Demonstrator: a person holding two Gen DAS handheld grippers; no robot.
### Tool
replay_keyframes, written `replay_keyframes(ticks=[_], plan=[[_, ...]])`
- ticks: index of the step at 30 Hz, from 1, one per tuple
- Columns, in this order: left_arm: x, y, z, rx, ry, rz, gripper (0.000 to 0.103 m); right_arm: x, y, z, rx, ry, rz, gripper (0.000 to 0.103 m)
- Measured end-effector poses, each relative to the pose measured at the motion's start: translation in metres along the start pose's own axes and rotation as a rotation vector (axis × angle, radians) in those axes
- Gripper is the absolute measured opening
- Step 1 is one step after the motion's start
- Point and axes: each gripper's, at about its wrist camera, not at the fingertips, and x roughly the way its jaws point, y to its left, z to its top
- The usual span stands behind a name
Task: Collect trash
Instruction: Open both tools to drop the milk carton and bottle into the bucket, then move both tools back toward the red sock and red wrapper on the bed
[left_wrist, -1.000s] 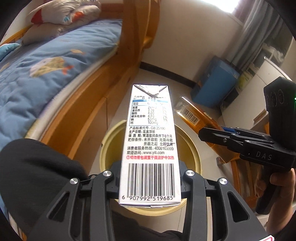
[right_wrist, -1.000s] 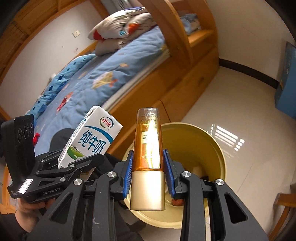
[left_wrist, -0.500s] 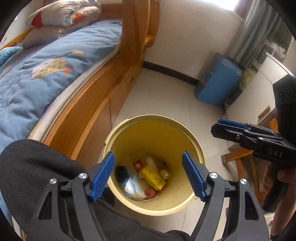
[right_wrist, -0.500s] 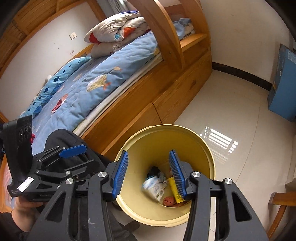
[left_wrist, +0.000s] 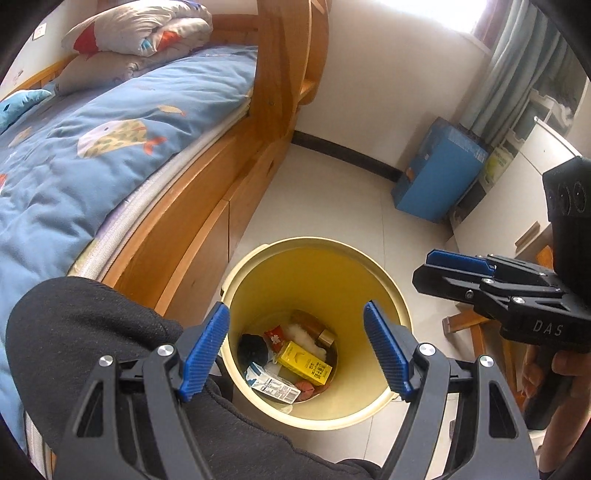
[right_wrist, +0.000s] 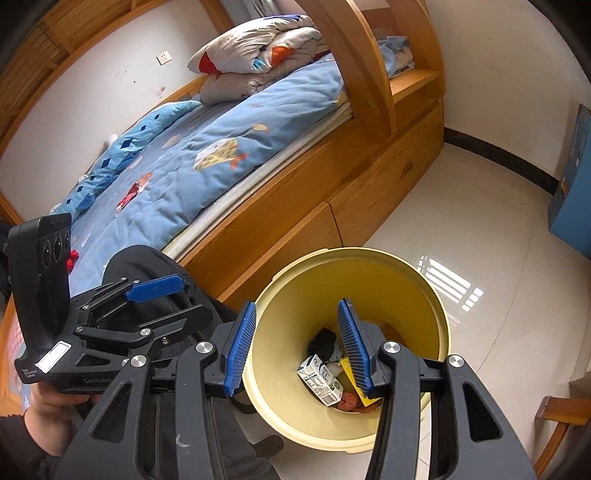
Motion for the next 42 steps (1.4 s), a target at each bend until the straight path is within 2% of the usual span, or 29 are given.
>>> replay_keyframes(ticks=[7,12,19,23,31,36,42], plan=[[-0.027,0.016,0.005,-0.037,-0.072,0.031,0.075,-0.001,0.026,0.016,-0.061,-0.025,0.036,0.046],[-0.06,0.049,0.006,-0.09,-0.15,0.122,0.076,0.012,0.066,0.03,-0.148,-0.024,0.095,0.046],[-0.114,0.111,-0.009,-0.206,-0.243,0.265,0.079,0.044,0.154,0.055,-0.309,-0.027,0.221,0.046],[-0.148,0.149,-0.023,-0.275,-0.285,0.371,0.08,0.067,0.21,0.066,-0.399,-0.015,0.305,0.046],[-0.212,0.238,-0.064,-0.465,-0.34,0.555,0.08,0.121,0.313,0.087,-0.478,0.034,0.472,0.046],[-0.239,0.286,-0.083,-0.545,-0.348,0.649,0.08,0.152,0.364,0.096,-0.512,0.052,0.509,0.046],[-0.261,0.337,-0.095,-0.612,-0.353,0.724,0.08,0.184,0.415,0.103,-0.549,0.081,0.539,0.046]])
